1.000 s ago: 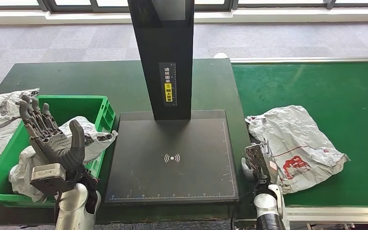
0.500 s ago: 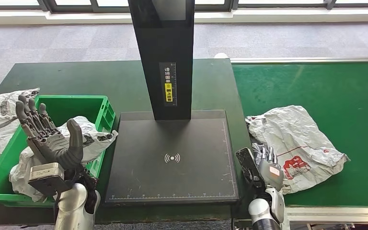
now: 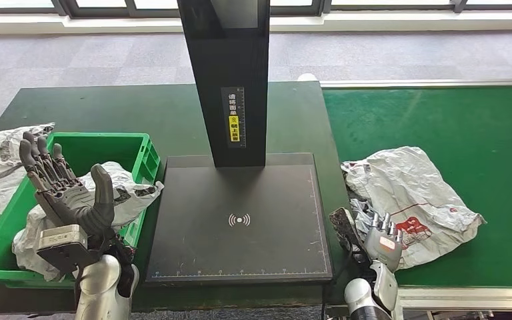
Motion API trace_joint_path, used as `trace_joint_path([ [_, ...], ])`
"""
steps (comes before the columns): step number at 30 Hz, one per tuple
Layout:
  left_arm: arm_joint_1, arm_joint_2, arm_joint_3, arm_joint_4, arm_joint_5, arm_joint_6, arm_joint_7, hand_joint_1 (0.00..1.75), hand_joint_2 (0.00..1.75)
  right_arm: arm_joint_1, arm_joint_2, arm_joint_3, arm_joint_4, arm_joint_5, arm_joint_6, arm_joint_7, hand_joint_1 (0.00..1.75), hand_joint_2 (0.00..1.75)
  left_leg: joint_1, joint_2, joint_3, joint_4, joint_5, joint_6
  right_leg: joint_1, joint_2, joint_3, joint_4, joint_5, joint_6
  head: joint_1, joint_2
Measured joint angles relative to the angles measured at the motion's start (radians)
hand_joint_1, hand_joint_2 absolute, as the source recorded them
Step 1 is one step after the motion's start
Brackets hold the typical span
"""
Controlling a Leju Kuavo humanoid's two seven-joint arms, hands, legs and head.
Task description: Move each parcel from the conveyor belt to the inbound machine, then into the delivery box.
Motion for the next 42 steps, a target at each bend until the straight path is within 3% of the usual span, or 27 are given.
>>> trace_joint_path([
  [7, 0.000, 0.000, 0.000, 0.000, 0.000, 0.001, 0.000, 0.00, 1.75, -0.011, -0.009, 0.000, 0.027, 0.038, 0.016, 0.026, 0.07, 0.00, 0.000, 0.000, 0.000, 0.000, 0.000, 0.000, 0.000, 0.000, 0.000, 0.000, 0.000, 0.000, 0.000, 0.000],
  [11, 0.000, 0.000, 0.000, 0.000, 0.000, 0.001, 0.000, 0.00, 1.75, -0.018, -0.012, 0.000, 0.037, 0.043, 0.017, 0.031, 1.75, 1.75, 0.000, 0.000, 0.001, 0.000, 0.000, 0.000, 0.000, 0.000, 0.001, 0.000, 0.000, 0.000, 0.000, 0.000],
  [42, 0.001, 0.000, 0.000, -0.009, 0.001, 0.013, 0.006, 0.00, 1.75, -0.104, -0.014, 0.000, 0.092, 0.078, 0.055, 0.037, 1.75, 1.75, 0.000, 0.000, 0.007, 0.000, 0.000, 0.000, 0.000, 0.000, 0.008, -0.001, 0.000, 0.000, 0.000, 0.000],
])
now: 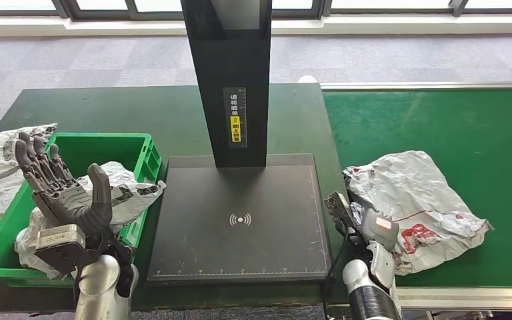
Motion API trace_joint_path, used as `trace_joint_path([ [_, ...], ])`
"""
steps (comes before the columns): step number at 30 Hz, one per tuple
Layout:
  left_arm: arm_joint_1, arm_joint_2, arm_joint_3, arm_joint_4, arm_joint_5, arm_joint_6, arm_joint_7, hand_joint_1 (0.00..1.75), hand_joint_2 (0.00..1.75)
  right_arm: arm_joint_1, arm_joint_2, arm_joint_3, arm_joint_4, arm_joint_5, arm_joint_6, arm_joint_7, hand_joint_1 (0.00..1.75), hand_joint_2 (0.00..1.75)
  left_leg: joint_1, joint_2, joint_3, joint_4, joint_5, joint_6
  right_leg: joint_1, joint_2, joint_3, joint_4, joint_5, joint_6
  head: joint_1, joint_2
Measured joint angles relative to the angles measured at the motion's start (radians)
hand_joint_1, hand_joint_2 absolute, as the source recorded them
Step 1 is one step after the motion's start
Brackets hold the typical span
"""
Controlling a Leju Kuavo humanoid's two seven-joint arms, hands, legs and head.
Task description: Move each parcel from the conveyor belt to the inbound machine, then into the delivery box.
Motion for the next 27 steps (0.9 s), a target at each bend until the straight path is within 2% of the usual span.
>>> trace_joint_path([
  [7, 0.000, 0.000, 0.000, 0.000, 0.002, 0.001, 0.000, 0.00, 1.75, -0.004, -0.003, 0.000, 0.013, -0.031, 0.028, -0.059, 1.75, 1.75, 0.000, 0.001, 0.002, 0.000, -0.001, 0.001, 0.000, 0.001, 0.002, 0.000, -0.001, 0.000, 0.000, 0.000],
  [13, 0.000, 0.000, 0.000, 0.000, 0.003, 0.000, -0.007, 0.00, 1.75, 0.006, -0.004, 0.000, 0.012, -0.147, 0.064, -0.183, 1.75, 1.75, 0.000, 0.004, 0.003, 0.000, -0.001, 0.000, 0.001, 0.005, 0.001, 0.000, 0.000, 0.000, 0.000, 0.000],
  [16, 0.000, 0.000, 0.000, 0.001, 0.004, -0.002, -0.012, 0.00, 1.75, 0.020, -0.004, 0.000, -0.003, -0.248, 0.102, -0.271, 1.75, 1.75, 0.001, 0.004, 0.003, 0.000, -0.001, 0.000, 0.001, 0.006, 0.000, 0.000, 0.000, 0.000, 0.000, 0.000],
  [20, -0.001, 0.000, 0.000, 0.007, 0.008, -0.018, -0.026, 0.00, 1.75, 0.055, -0.004, -0.011, -0.049, -0.465, 0.205, -0.440, 1.75, 1.75, 0.001, 0.006, 0.000, 0.000, -0.002, -0.001, 0.001, 0.008, -0.004, 0.001, 0.000, -0.001, 0.000, 0.000],
  [27, -0.003, 0.000, 0.000, 0.021, 0.008, -0.035, -0.037, 0.00, 1.75, 0.097, -0.004, -0.016, -0.108, -0.662, 0.307, -0.563, 1.75, 1.75, 0.002, 0.011, -0.002, -0.001, -0.004, -0.004, 0.001, 0.013, -0.010, 0.003, -0.001, -0.003, 0.000, 0.000],
])
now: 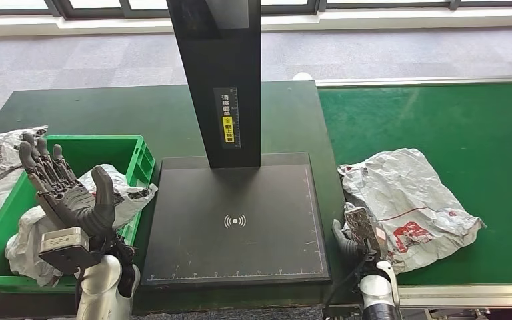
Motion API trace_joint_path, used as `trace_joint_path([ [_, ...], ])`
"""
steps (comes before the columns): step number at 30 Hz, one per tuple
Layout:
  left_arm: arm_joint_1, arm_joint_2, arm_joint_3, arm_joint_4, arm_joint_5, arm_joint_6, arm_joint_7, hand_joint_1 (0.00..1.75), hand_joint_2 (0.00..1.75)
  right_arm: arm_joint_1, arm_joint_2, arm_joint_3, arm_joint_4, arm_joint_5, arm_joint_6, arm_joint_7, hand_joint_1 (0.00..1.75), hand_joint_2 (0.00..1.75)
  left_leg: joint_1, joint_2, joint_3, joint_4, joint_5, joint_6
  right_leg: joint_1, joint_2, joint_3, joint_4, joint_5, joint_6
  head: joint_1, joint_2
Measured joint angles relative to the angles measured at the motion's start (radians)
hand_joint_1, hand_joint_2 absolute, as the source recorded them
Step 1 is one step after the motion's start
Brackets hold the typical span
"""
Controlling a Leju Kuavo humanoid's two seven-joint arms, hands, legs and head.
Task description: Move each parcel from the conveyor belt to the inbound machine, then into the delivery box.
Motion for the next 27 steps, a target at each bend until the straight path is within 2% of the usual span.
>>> trace_joint_path([
  [4, -0.001, 0.000, 0.001, 0.008, 0.001, -0.011, -0.003, 0.00, 1.75, 0.013, 0.000, 0.000, -0.019, -0.092, 0.057, -0.048, 1.75, 1.75, 0.001, 0.001, -0.002, -0.001, 0.000, 0.000, 0.000, 0.000, -0.002, 0.000, 0.000, 0.000, 0.000, 0.000],
  [10, -0.002, 0.000, 0.002, 0.019, 0.002, -0.020, -0.005, 0.00, 1.75, 0.021, 0.000, 0.000, -0.030, -0.171, 0.116, -0.071, 1.75, 1.75, 0.001, 0.001, -0.002, -0.002, 0.000, 0.000, 0.000, 0.001, -0.003, 0.000, -0.001, -0.001, 0.000, 0.000],
  [21, -0.003, 0.001, 0.003, 0.029, 0.002, -0.030, -0.006, 0.00, 1.75, 0.022, 0.000, 0.000, -0.031, -0.230, 0.180, -0.084, 1.75, 1.75, 0.001, 0.002, -0.002, -0.002, 0.000, 0.000, 0.000, 0.001, -0.003, 0.001, -0.001, -0.001, 0.000, 0.000],
  [27, -0.002, 0.001, 0.008, 0.029, 0.002, -0.040, -0.007, 0.00, 1.75, 0.058, 0.015, 0.008, -0.109, -0.266, 0.268, -0.079, 1.75, 1.75, 0.001, 0.002, -0.002, -0.002, 0.000, -0.001, -0.001, 0.001, -0.004, 0.002, -0.001, -0.001, 0.000, 0.000],
])
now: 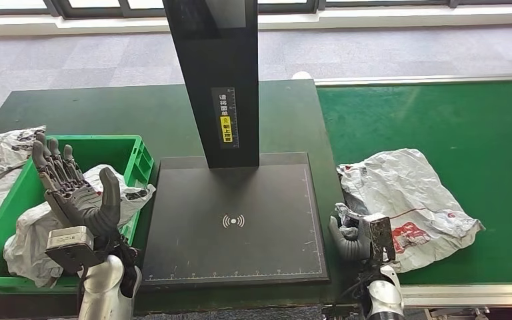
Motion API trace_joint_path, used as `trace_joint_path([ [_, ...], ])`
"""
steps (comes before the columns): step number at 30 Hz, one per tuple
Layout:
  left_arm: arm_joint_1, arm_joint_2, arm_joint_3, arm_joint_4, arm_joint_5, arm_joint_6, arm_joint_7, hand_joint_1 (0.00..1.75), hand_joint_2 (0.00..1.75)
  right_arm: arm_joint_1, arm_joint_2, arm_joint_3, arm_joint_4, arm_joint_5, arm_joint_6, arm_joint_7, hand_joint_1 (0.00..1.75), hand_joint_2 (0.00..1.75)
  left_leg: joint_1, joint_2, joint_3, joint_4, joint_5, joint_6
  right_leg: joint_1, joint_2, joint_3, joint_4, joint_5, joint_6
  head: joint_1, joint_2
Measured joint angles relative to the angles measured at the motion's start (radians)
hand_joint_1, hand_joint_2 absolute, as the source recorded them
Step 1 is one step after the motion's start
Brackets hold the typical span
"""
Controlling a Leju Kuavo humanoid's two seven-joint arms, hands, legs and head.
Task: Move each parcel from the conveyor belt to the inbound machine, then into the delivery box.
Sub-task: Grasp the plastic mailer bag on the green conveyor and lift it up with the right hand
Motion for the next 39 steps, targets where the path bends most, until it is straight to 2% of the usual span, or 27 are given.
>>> trace_joint_path([
  [7, 0.001, 0.000, 0.006, 0.000, 0.000, -0.012, 0.000, 0.00, 1.75, 0.023, 0.027, 0.043, -0.097, -0.060, 0.104, 0.010, 1.75, 1.75, 0.000, 0.000, 0.000, 0.000, 0.000, -0.001, 0.000, -0.001, 0.000, 0.001, -0.001, -0.001, 0.000, 0.000],
  [21, 0.001, 0.000, 0.012, 0.000, 0.000, -0.019, 0.003, 0.00, 1.75, 0.014, 0.031, 0.127, -0.158, -0.092, 0.144, 0.010, 1.75, 1.75, -0.002, -0.005, 0.000, 0.000, 0.001, 0.000, 0.000, -0.006, 0.003, 0.000, -0.001, -0.001, 0.000, 0.000],
  [32, -0.002, 0.000, 0.011, 0.016, -0.006, -0.030, 0.004, 0.00, 1.75, -0.014, 0.033, 0.168, -0.160, -0.127, 0.047, -0.040, 1.75, 1.75, -0.002, -0.008, 0.000, 0.000, 0.001, 0.000, 0.000, -0.009, 0.004, 0.000, -0.001, -0.001, 0.000, 0.000],
  [39, -0.005, 0.000, 0.008, 0.035, -0.007, -0.031, 0.001, 0.00, 1.75, -0.102, 0.046, 0.247, -0.121, -0.155, -0.045, -0.090, 1.75, 1.75, -0.002, -0.008, 0.001, 0.000, 0.002, 0.000, 0.000, -0.009, 0.004, 0.000, -0.001, -0.001, 0.000, 0.000],
])
